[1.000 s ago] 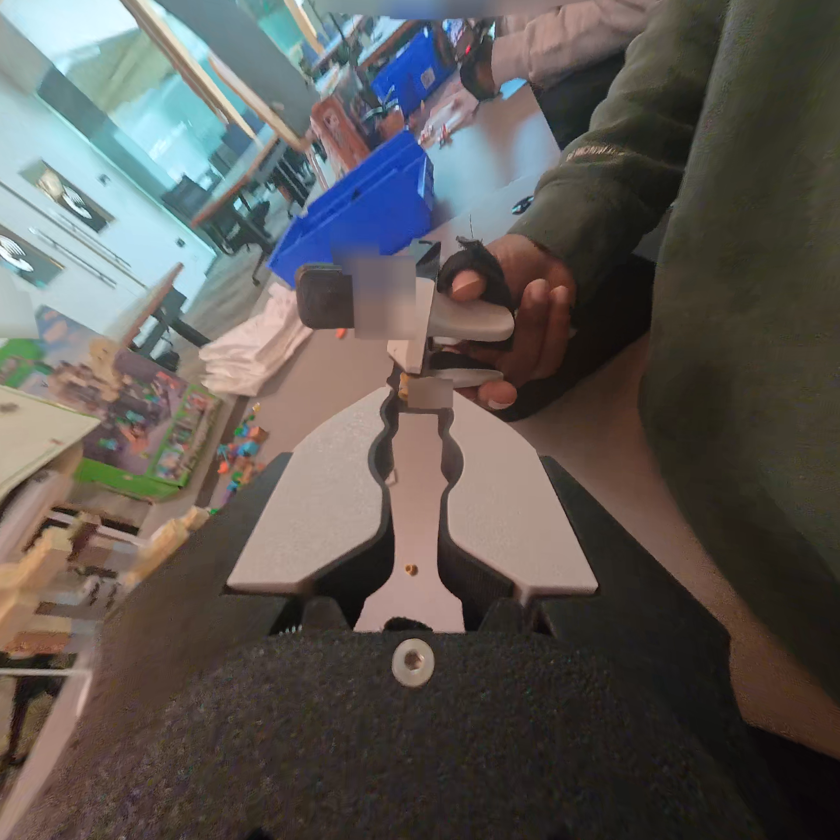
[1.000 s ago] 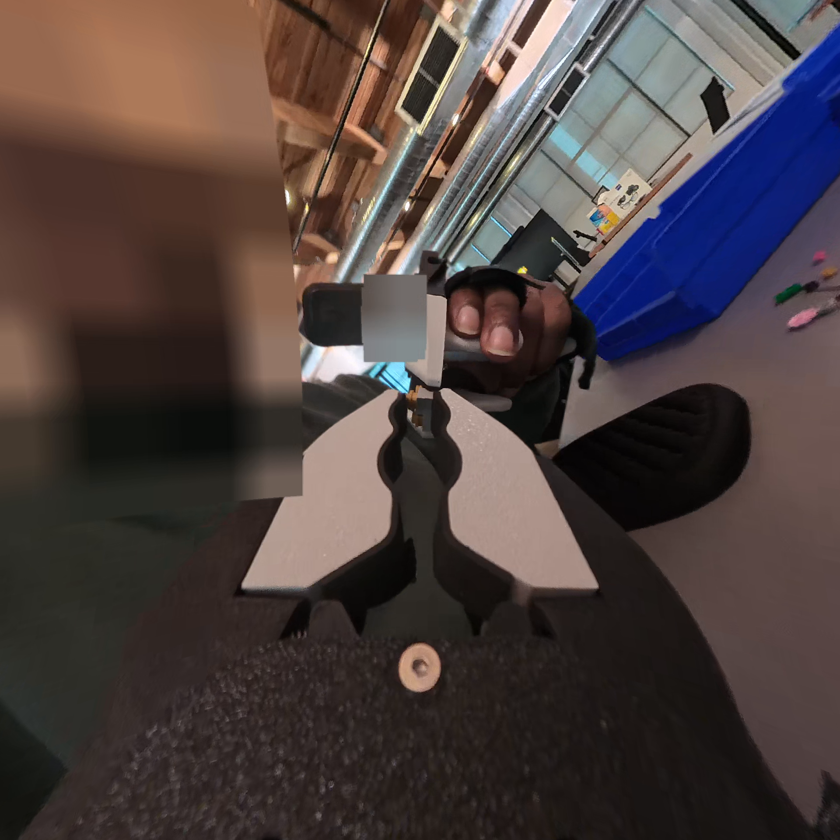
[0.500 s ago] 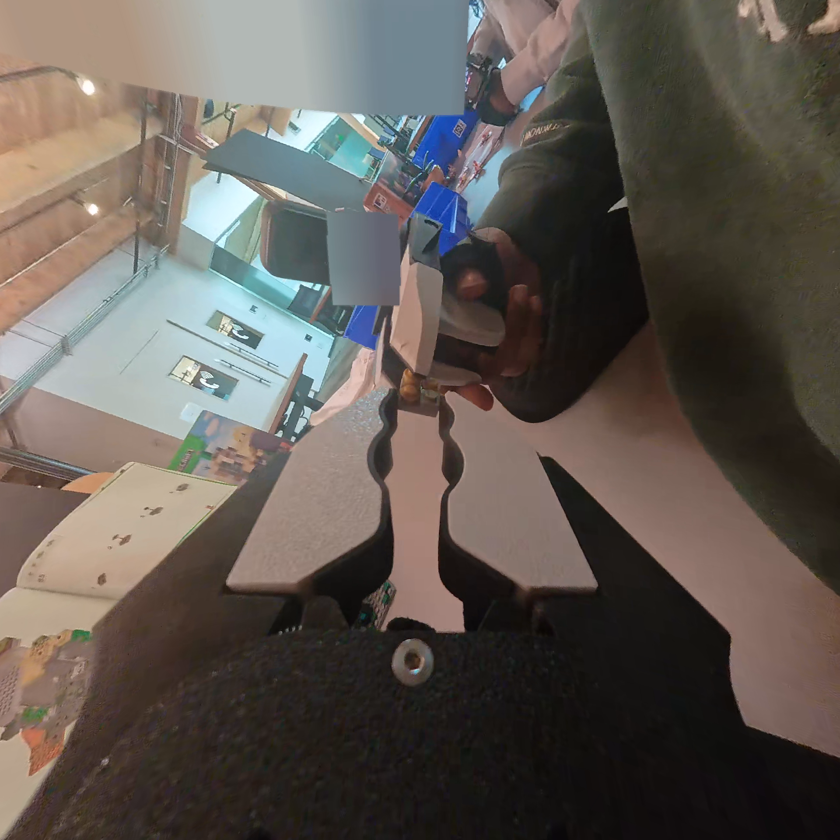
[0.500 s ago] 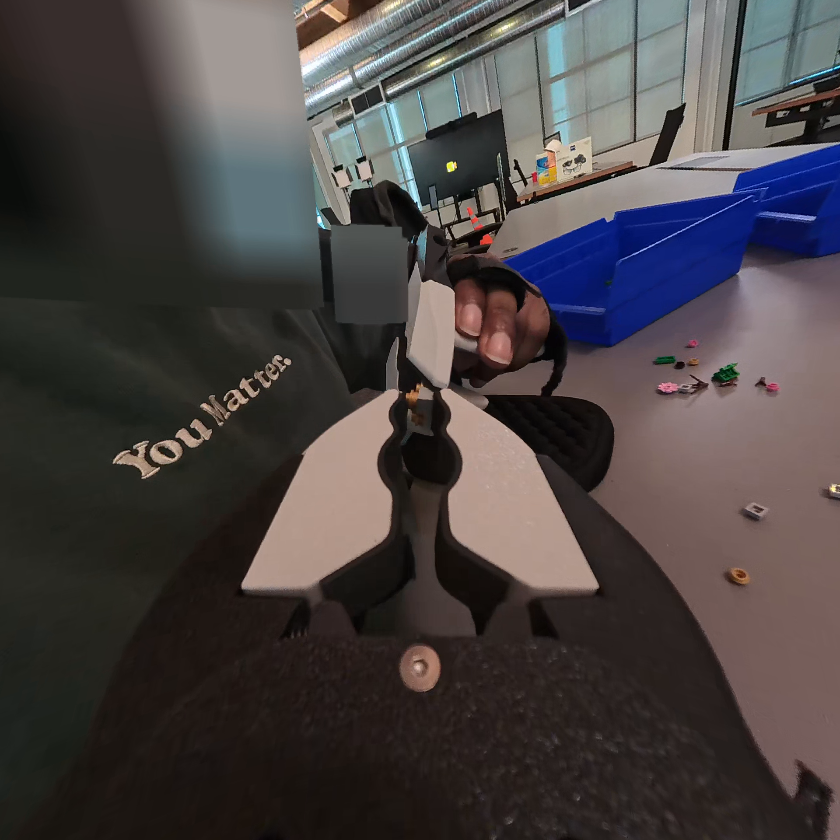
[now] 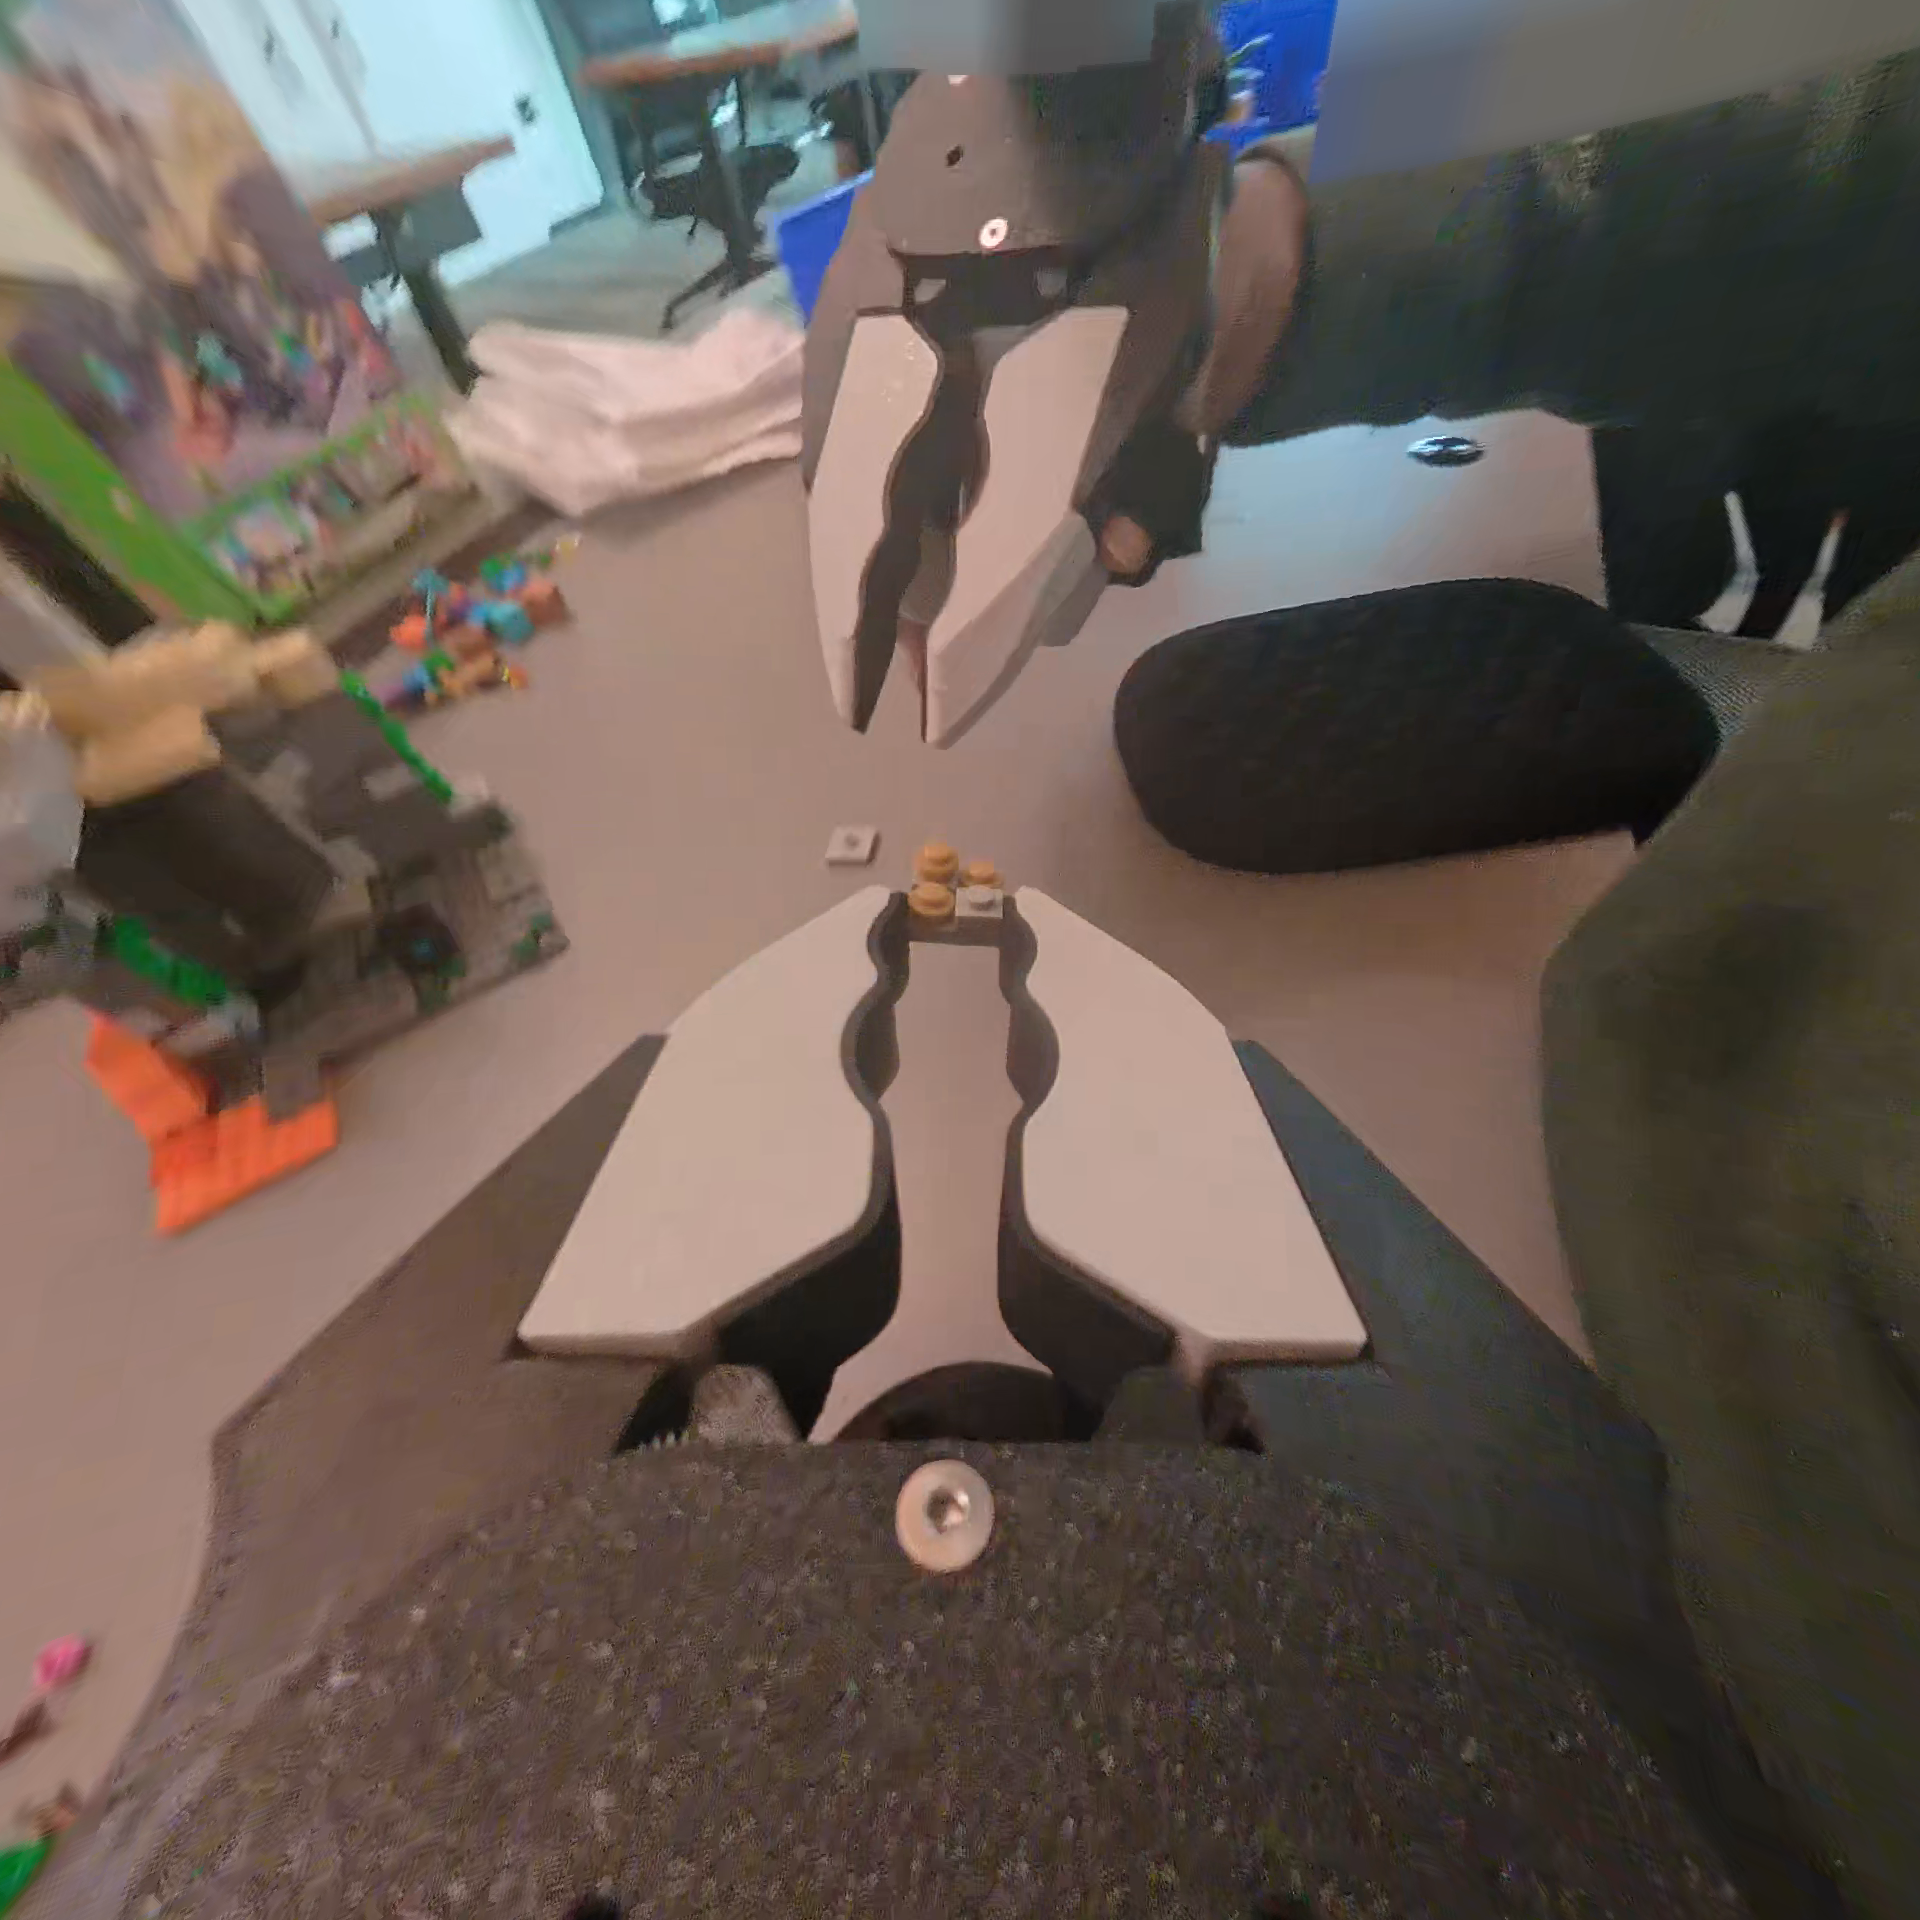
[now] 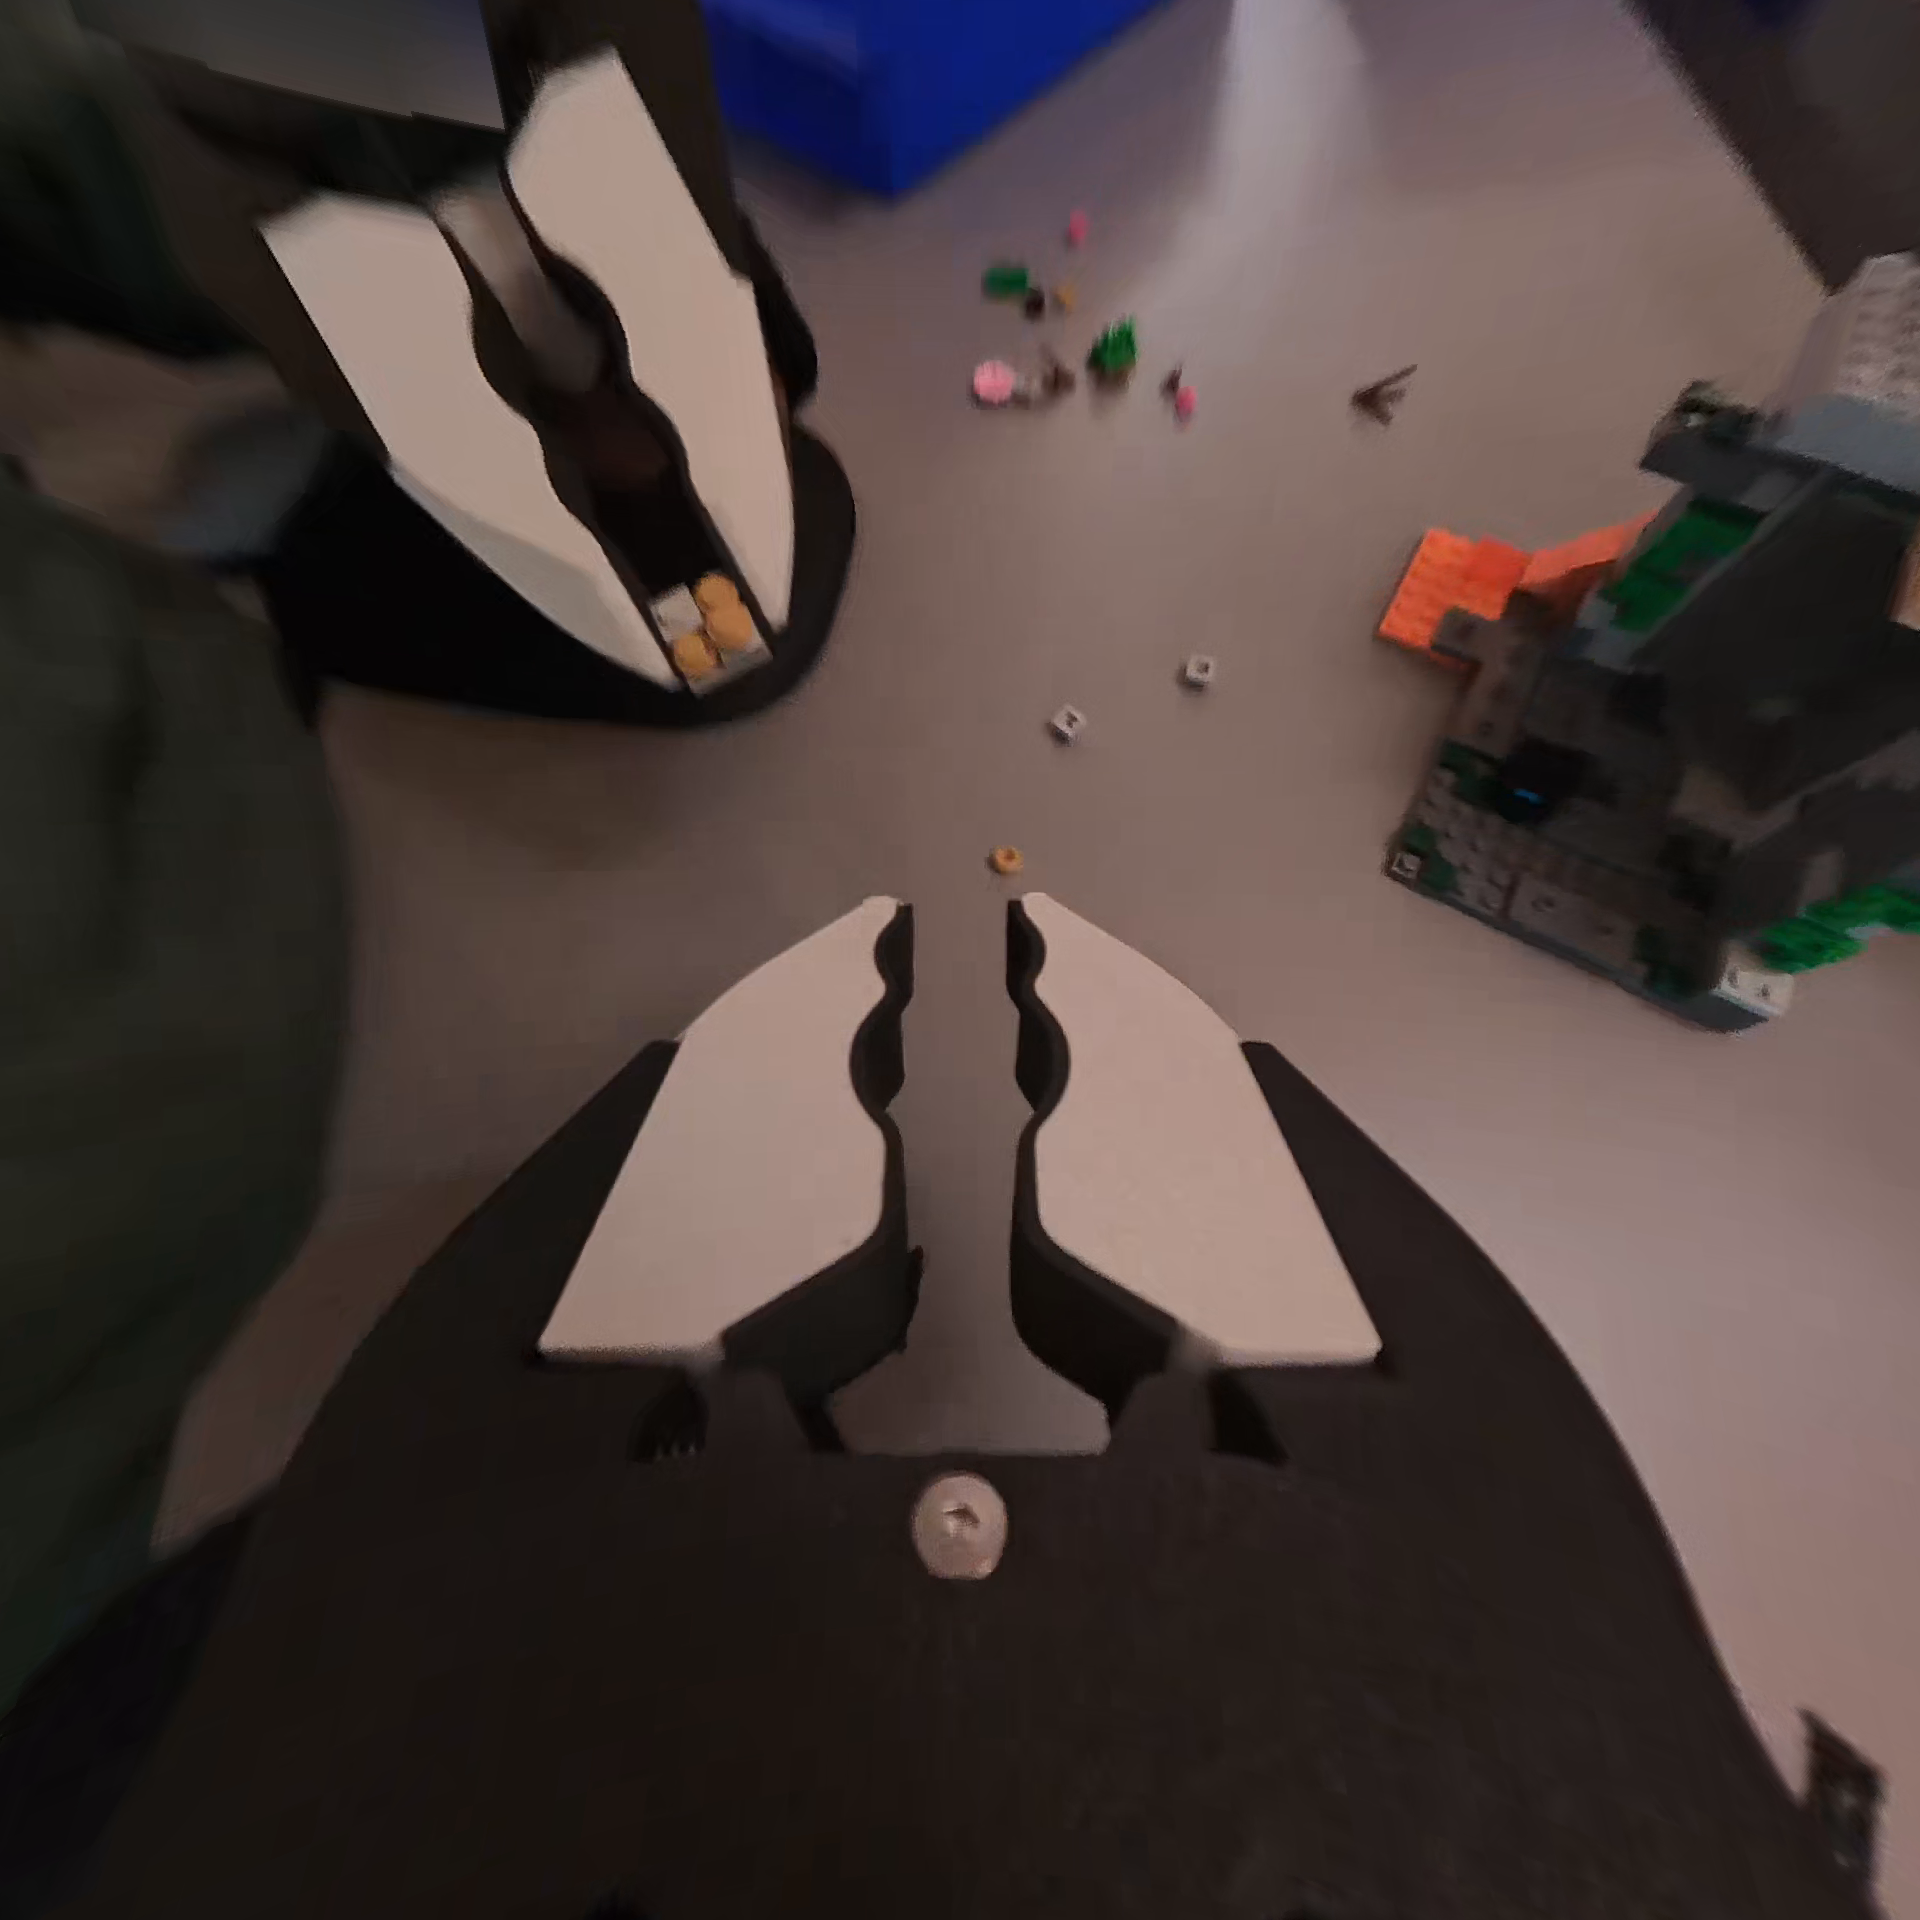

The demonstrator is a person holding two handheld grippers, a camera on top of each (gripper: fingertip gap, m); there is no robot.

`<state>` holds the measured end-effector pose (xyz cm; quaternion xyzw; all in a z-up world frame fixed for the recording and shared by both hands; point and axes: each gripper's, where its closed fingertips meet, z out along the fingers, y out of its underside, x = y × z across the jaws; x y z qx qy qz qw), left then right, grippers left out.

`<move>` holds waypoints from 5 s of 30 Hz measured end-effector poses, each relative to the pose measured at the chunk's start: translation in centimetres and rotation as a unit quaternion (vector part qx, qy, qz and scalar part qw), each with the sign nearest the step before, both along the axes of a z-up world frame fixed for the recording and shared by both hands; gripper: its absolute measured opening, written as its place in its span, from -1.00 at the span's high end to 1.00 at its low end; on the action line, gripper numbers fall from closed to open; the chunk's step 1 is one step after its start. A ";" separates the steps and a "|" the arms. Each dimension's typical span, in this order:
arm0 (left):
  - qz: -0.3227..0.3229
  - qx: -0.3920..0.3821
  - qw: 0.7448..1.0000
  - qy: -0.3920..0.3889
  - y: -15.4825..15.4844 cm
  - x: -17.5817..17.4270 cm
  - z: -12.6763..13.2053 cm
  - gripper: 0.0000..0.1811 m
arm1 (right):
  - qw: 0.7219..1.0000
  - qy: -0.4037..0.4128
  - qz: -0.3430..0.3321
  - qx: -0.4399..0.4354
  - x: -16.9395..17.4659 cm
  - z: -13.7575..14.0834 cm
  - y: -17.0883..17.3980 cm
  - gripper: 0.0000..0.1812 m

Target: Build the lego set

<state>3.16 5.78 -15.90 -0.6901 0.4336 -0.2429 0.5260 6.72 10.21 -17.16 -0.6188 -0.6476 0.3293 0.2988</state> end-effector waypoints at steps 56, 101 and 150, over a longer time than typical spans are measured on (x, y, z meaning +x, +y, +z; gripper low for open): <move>0.129 -0.085 0.986 -0.062 1.4 -5.0 -1.8 0.82 | 0.976 -0.166 0.130 0.059 -11.9 -7.9 6.2 0.90; 0.111 -0.069 0.991 -0.039 0.9 -4.3 -2.2 0.82 | 0.978 -0.165 0.106 0.069 0.3 -7.4 0.3 0.91; 0.106 -0.062 0.992 -0.038 0.8 -4.2 -2.1 0.82 | 0.988 -0.143 0.054 0.034 2.8 -7.5 -0.9 0.97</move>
